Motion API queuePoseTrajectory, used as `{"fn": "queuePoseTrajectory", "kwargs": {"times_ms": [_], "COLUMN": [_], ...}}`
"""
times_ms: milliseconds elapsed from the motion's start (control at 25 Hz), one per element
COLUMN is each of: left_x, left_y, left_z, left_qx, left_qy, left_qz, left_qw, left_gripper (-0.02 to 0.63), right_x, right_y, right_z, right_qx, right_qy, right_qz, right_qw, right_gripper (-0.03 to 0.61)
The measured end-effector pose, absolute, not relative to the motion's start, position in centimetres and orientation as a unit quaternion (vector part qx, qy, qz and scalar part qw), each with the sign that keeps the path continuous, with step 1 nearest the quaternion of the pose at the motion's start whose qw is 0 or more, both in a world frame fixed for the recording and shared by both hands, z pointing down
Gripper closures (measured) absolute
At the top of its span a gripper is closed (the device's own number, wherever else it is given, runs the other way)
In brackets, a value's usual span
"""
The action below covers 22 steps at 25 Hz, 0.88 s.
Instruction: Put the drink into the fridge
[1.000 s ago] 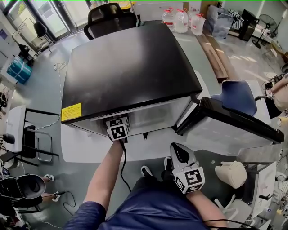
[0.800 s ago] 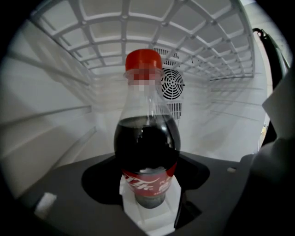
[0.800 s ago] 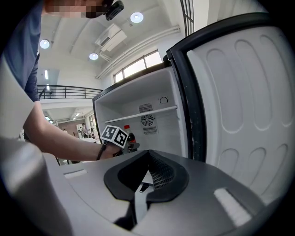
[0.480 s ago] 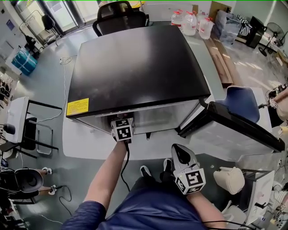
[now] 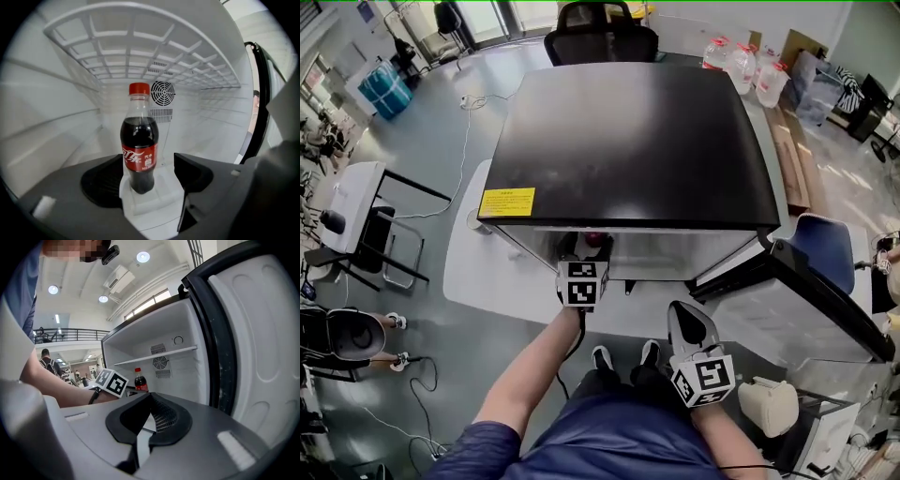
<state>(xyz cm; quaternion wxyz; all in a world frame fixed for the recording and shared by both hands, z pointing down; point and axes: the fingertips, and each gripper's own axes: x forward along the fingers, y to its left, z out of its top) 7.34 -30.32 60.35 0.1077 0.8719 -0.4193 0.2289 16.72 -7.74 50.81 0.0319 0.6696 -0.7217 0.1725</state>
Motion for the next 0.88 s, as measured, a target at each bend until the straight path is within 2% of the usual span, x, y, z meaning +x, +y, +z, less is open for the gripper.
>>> {"fn": "queuePoseTrajectory", "kwargs": {"times_ms": [560,800,880], "left_x": [3.2,1.7,1.1], "left_y": [-22.8,-19.6,-18.5], "left_z": [53.2,49.4,48.3], "left_qx": [0.898,0.906,0.906], "left_qy": [-0.395,-0.393,-0.395], "left_qz": [0.125,0.081,0.065], "left_qw": [0.149,0.138,0.136], "left_gripper": [0.298,0.302,0.342], "right_x": [13.0,11.4,10.8], "right_y": [-13.8,-15.2,-15.4], "right_z": [48.2,46.5,45.8], "right_qx": [0.604,0.579,0.569], "right_qy": [-0.783,-0.804,-0.812], "right_qz": [0.146,0.135,0.13], "right_qw": [0.022,0.004,-0.002], "right_gripper": [0.572,0.572,0.572]}}
